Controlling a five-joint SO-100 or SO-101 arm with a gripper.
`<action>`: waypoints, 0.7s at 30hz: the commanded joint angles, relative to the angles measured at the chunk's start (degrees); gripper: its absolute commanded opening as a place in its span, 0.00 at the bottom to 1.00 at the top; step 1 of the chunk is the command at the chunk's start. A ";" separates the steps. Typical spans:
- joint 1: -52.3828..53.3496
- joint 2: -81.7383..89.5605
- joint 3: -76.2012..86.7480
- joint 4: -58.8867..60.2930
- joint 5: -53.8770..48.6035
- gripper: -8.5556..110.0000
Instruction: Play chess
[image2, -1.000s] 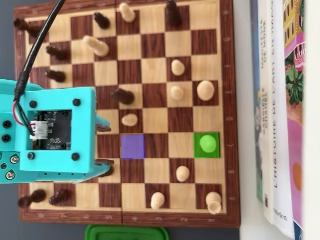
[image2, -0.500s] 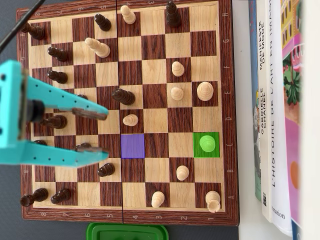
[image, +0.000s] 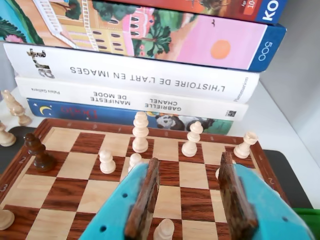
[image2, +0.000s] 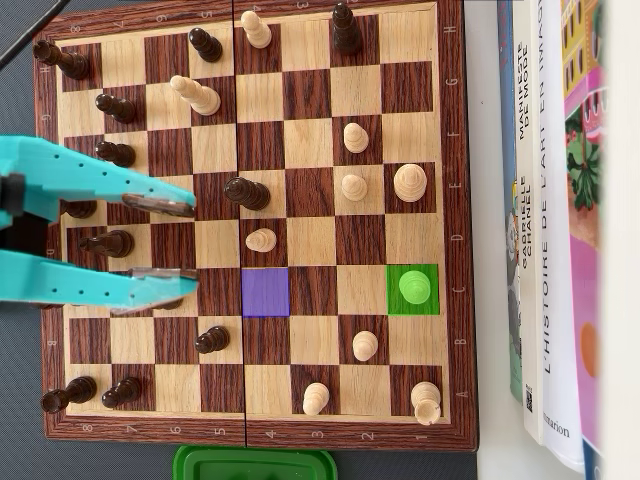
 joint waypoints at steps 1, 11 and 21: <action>-0.26 1.49 0.35 -1.14 0.26 0.22; -0.97 1.41 2.99 -6.59 0.26 0.22; -2.72 1.41 2.99 -23.38 0.26 0.22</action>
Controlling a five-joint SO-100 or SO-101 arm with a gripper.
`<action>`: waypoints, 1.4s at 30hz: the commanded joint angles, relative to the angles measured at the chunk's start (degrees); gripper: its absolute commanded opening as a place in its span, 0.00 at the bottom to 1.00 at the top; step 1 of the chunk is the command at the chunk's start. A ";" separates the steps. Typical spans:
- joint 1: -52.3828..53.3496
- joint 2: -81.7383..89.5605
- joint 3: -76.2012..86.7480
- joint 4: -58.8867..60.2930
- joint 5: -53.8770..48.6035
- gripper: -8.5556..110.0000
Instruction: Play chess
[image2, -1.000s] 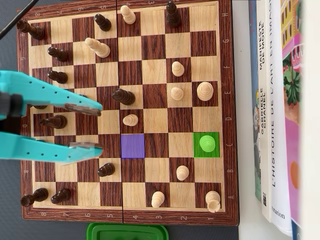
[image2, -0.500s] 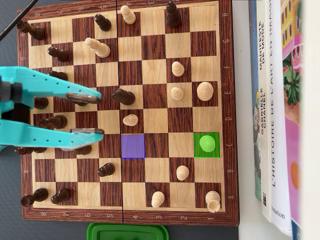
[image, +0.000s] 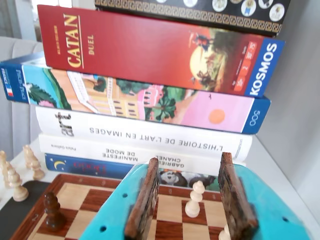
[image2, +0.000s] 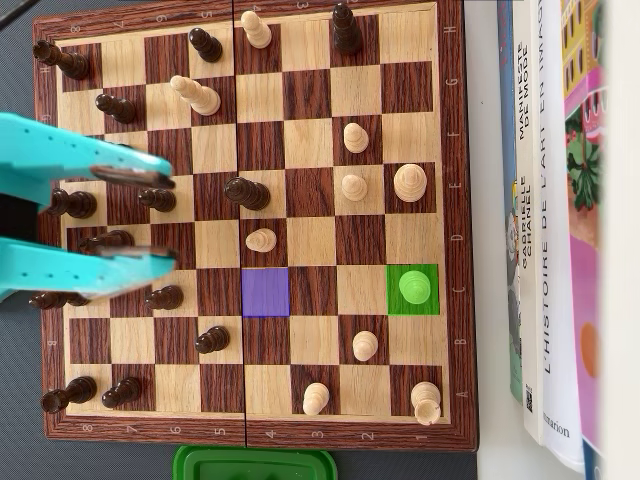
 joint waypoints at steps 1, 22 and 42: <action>-0.44 0.97 1.14 -7.56 0.26 0.22; -0.35 0.97 1.14 -58.89 0.26 0.22; -0.18 0.97 1.14 -92.64 0.26 0.22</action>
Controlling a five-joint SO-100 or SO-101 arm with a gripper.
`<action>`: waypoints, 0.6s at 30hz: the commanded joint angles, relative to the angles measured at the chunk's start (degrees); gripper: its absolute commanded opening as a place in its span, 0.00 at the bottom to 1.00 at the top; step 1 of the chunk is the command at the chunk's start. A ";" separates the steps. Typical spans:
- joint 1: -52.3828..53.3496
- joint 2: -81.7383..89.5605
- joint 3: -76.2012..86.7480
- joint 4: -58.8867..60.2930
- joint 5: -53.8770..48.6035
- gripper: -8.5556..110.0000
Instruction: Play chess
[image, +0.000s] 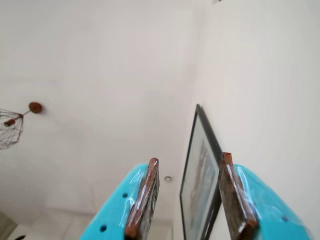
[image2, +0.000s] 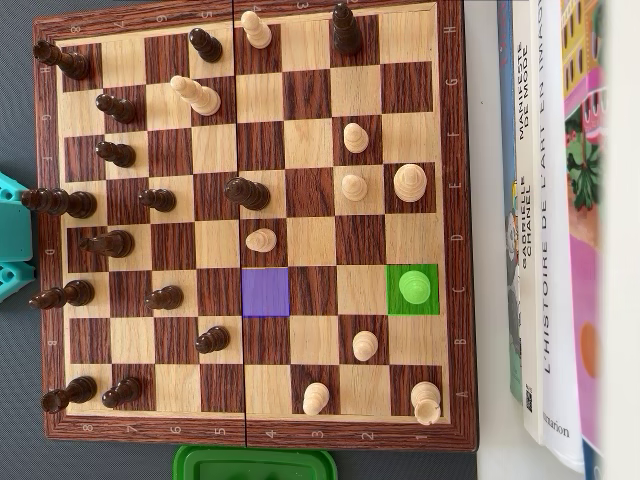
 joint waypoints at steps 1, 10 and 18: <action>-0.44 -0.62 1.14 -4.48 0.26 0.22; -0.53 -0.62 1.14 -12.30 0.00 0.22; -0.53 -0.62 1.14 -13.71 0.18 0.22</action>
